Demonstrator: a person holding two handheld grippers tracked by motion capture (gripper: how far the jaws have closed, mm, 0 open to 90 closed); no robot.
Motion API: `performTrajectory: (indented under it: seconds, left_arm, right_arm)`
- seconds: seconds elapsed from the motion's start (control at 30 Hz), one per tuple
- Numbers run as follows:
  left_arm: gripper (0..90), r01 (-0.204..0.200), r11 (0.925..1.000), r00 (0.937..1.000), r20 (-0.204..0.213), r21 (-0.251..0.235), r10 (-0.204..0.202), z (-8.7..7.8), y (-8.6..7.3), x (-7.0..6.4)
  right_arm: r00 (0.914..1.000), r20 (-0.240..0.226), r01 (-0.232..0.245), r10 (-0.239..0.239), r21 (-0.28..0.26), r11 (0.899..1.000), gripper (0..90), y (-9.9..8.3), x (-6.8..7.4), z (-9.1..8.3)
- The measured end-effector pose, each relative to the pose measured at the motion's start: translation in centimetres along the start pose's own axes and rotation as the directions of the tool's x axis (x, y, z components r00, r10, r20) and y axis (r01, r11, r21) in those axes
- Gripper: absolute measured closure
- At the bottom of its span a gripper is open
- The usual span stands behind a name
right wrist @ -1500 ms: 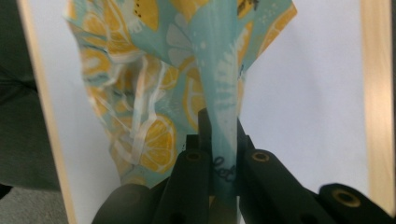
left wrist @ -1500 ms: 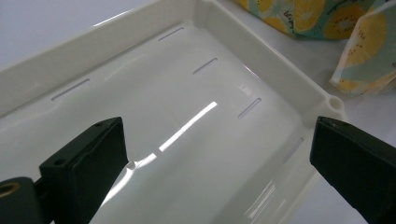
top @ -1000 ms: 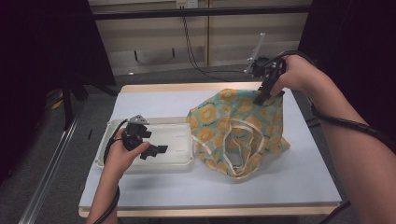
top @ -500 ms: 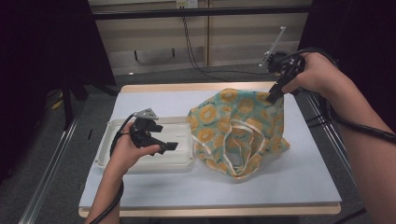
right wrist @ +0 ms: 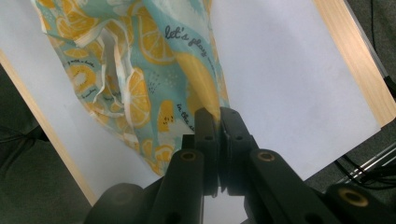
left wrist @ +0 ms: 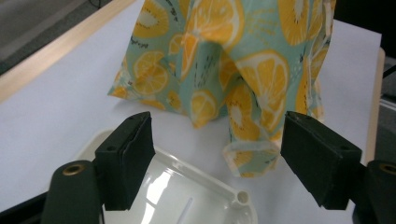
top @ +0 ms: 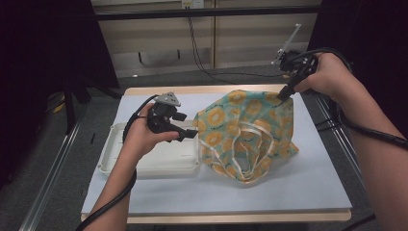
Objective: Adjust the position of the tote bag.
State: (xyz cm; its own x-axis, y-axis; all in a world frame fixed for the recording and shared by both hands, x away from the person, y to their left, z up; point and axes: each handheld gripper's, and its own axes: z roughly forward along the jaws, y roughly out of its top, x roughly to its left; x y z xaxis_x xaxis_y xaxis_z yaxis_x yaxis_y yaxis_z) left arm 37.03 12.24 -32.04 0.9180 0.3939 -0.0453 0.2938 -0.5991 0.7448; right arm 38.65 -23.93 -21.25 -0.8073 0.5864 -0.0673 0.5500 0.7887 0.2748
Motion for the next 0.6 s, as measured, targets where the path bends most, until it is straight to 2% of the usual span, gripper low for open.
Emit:
performTrajectory:
  seconds: [0.07, 0.13, 0.27, 0.37, 0.4, 0.43, 0.47, 0.5, 0.53, 0.57, 0.6]
  left_arm:
    - [28.6, 0.002, 0.9999, 1.0, 0.003, -0.014, -0.002, -0.1, 0.5, 0.0]
    - [29.4, -0.013, 0.9999, 0.9999, 0.002, -0.011, 0.013, -0.1, 1.0, -0.1]
    - [31.2, -0.036, 0.9993, 0.9988, 0.033, -0.004, 0.036, -0.2, 2.1, -0.5]
    - [31.1, -0.077, 0.9968, 0.9965, 0.036, 0.021, 0.076, 0.2, 3.0, -0.9]
    - [36.4, -0.083, 0.9963, 0.9957, 0.044, 0.025, 0.081, 0.4, 3.3, -1.0]
    - [36.4, -0.086, 0.9959, 0.9954, 0.043, 0.028, 0.085, 0.5, 3.4, -1.1]
    - [44.2, -0.091, 0.995, 0.995, 0.044, 0.042, 0.089, 0.7, 3.6, -1.1]
    - [44.2, -0.096, 0.9936, 0.9947, 0.043, 0.06, 0.093, 0.9, 3.8, -1.1]
    - [58.2, -0.09, 0.9933, 0.9949, 0.051, 0.073, 0.087, 1.1, 3.9, -1.2]
    - [62.4, -0.094, 0.992, 0.9942, 0.06, 0.084, 0.089, 1.2, 4.1, -1.1]
    - [62.4, -0.086, 0.9926, 0.9943, 0.07, 0.085, 0.081, 1.3, 4.2, -1.0]
  right_arm:
    - [0.9998, -0.004, -0.019, 0.019, -0.02, 1.0, 87.8, -0.2, -0.2, -0.5]
    - [0.9995, -0.008, -0.029, 0.029, -0.025, 0.999, 87.7, -0.2, -0.3, -0.6]
    - [0.9986, -0.012, -0.053, 0.052, -0.049, 0.997, 89.4, -0.4, -0.6, -1.1]
    - [0.9975, -0.014, -0.07, 0.069, -0.055, 0.996, 89.8, -0.4, -0.6, -1.2]
    - [0.9974, -0.016, -0.071, 0.07, -0.062, 0.996, 89.8, -0.4, -0.6, -1.1]
    - [0.9974, -0.016, -0.071, 0.07, -0.062, 0.996, 89.8, -0.4, -0.6, -1.1]
    - [0.9968, -0.019, -0.079, 0.078, -0.063, 0.995, 89.7, -0.4, -0.6, -1.0]
    - [0.9968, -0.019, -0.079, 0.078, -0.063, 0.995, 89.7, -0.4, -0.6, -1.0]
    - [0.9967, -0.018, -0.08, 0.079, -0.067, 0.994, 89.2, -0.4, -0.6, -1.0]
    - [0.9968, -0.018, -0.079, 0.078, -0.07, 0.994, 88.9, -0.5, -0.7, -1.0]
    - [0.9968, -0.018, -0.079, 0.078, -0.07, 0.994, 88.9, -0.5, -0.7, -1.0]
